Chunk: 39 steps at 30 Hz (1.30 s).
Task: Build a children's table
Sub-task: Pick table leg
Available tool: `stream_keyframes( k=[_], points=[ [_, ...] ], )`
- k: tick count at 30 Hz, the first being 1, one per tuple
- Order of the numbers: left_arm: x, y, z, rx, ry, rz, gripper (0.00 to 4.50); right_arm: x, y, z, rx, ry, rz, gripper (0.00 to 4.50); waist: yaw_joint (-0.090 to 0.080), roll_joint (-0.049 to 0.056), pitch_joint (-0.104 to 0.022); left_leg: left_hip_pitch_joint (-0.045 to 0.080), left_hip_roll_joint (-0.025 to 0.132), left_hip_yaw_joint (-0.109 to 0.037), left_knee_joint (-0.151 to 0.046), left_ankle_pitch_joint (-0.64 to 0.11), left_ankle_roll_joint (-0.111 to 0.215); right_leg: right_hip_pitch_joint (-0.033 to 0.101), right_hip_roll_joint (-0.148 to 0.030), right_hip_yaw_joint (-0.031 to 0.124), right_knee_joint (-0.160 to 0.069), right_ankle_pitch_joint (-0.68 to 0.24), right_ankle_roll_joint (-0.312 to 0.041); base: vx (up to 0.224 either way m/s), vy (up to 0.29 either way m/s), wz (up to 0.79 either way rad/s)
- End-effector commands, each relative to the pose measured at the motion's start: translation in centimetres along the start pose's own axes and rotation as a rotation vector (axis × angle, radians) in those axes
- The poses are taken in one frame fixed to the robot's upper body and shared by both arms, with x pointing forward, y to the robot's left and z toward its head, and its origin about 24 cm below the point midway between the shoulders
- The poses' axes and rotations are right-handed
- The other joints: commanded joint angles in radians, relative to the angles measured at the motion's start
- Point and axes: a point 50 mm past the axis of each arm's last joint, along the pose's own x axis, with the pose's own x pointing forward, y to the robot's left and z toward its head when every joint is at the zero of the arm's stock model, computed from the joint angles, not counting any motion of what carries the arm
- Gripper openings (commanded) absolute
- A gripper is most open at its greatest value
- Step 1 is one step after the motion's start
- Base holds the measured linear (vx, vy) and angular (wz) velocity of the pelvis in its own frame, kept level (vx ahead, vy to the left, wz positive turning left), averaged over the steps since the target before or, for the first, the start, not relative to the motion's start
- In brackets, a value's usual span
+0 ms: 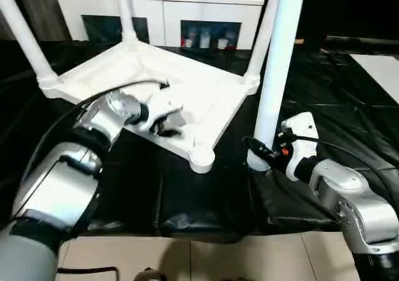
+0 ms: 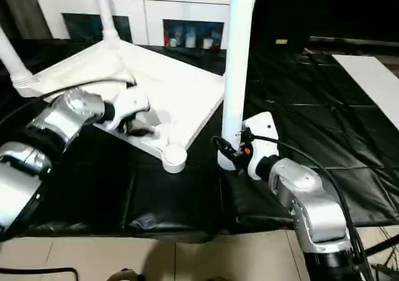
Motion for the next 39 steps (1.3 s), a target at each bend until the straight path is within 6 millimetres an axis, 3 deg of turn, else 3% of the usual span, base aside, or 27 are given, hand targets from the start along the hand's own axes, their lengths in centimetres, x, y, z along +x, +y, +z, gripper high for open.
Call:
stream_keyframes(
  k=[1,6,8,14,17,23,32,39],
  points=[
    [-0.7,0.4,0.8,-0.003,-0.024,-0.060,3.68,-0.6,0.2,1.0,-0.014,-0.030,0.042,1.87,0.000,0.019,-0.081,0.027,0.035,-0.014,-0.074,-0.233,-0.019,0.061,-0.078,0.044,-0.066,-0.122,-0.247,0.000,0.000,0.00],
    [-1.1,-0.1,-0.5,0.083,0.145,-0.167,3.68,-1.0,0.6,1.0,-0.018,-0.025,0.110,1.87,-0.003,0.014,-0.071,0.031,0.036,-0.015,-0.080,-0.292,-0.023,0.060,-0.081,0.045,-0.081,-0.257,-0.217,0.000,0.000,0.00],
    [-0.6,-0.6,-1.2,0.125,0.208,-0.203,3.68,-1.0,0.7,1.0,-0.020,-0.019,0.122,1.87,-0.001,0.014,-0.072,0.034,0.037,-0.017,-0.080,-0.295,-0.027,0.059,-0.083,0.046,-0.085,-0.294,-0.208,0.000,0.000,0.00],
    [1.0,-2.2,-2.4,0.186,0.294,-0.245,3.68,-1.0,1.2,0.7,-0.013,-0.001,0.164,1.87,0.000,0.014,-0.075,0.034,0.040,-0.017,-0.081,-0.282,-0.025,0.061,-0.082,0.045,-0.080,-0.238,-0.227,0.000,0.000,0.00],
    [1.9,-2.4,-2.6,0.217,0.298,-0.171,3.68,-1.1,1.5,0.5,-0.016,0.015,0.185,1.87,0.001,0.015,-0.078,0.033,0.041,-0.017,-0.078,-0.271,-0.018,0.063,-0.082,0.045,-0.075,-0.199,-0.240,0.000,0.000,0.00],
    [2.6,-3.1,-3.6,0.269,0.360,-0.155,3.68,-1.2,1.7,0.3,-0.018,0.029,0.203,1.87,0.000,0.013,-0.075,0.032,0.039,-0.018,-0.079,-0.277,-0.010,0.061,-0.082,0.044,-0.084,-0.248,-0.220,0.000,0.000,0.00],
    [2.5,-3.8,-4.6,0.237,0.416,-0.247,2.95,-1.3,1.8,0.1,-0.020,0.038,0.212,1.87,0.000,0.016,-0.075,0.035,0.040,-0.019,-0.081,-0.290,-0.013,0.059,-0.083,0.045,-0.086,-0.251,-0.222,0.000,0.000,0.00],
    [2.4,-4.4,-4.6,0.193,0.446,-0.371,2.48,-1.3,1.8,0.0,-0.024,0.042,0.212,1.87,-0.001,0.012,-0.077,0.031,0.038,-0.016,-0.080,-0.254,0.000,0.062,-0.084,0.045,-0.084,-0.222,-0.230,0.000,0.000,0.00]
  ],
)
